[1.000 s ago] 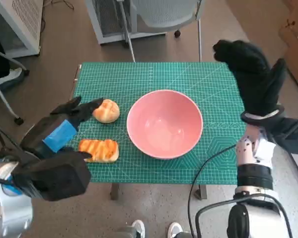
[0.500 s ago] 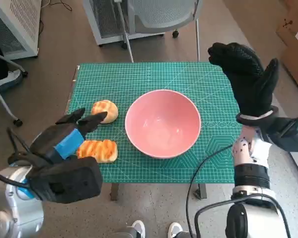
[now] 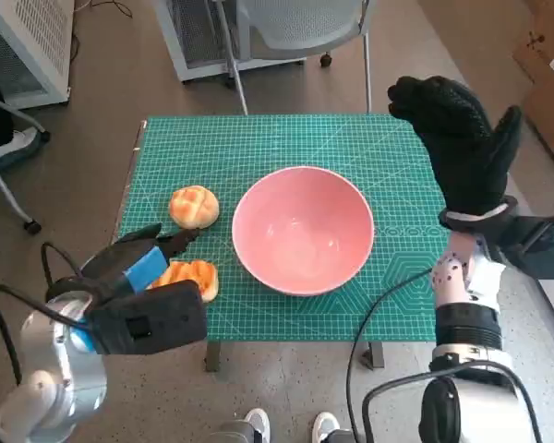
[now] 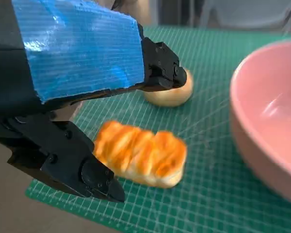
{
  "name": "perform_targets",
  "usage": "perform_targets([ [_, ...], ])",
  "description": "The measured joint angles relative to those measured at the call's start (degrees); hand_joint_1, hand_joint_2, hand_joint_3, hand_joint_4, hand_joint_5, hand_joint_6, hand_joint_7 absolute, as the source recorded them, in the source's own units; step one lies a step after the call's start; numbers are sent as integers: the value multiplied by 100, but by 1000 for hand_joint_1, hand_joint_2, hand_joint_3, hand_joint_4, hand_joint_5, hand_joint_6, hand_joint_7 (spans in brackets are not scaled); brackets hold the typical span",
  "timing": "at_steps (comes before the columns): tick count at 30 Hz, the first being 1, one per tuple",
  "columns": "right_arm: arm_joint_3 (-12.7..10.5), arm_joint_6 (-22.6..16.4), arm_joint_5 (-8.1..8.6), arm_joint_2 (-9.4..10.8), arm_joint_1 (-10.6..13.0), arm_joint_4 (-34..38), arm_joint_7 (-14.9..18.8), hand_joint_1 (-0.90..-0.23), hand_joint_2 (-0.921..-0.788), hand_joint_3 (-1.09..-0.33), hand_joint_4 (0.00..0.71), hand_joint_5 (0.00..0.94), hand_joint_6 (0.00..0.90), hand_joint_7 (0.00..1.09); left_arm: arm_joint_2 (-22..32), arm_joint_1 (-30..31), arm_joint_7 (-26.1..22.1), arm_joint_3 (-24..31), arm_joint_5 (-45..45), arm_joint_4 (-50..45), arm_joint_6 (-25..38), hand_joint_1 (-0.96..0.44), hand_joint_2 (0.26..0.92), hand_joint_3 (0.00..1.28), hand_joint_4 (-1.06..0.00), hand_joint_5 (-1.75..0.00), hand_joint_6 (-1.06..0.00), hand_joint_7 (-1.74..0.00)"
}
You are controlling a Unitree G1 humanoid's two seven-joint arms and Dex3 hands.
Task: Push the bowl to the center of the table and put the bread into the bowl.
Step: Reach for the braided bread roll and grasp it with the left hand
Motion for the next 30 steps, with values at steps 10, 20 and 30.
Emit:
perform_targets([
  [10, 2, 23, 7, 1, 1, -28, 2, -681, -921, -723, 326, 0, 440, 7, -311, -323, 46, -321, 239, 997, -206, -65, 712, 6, -124, 0, -307, -3],
  [20, 3, 30, 9, 1, 2, -62, 10, -679, -921, -722, 324, 1, 434, 3, -682, -525, 254, -490, 403, 1988, -457, -61, 718, 7, -152, -10, -345, -15],
  [30, 2, 31, 21, -1, 4, -104, 36, -659, -921, -722, 323, 1, 432, 1, -1005, -692, 604, -607, 613, 2873, -756, 65, 793, 39, -380, -445, -555, -21],
])
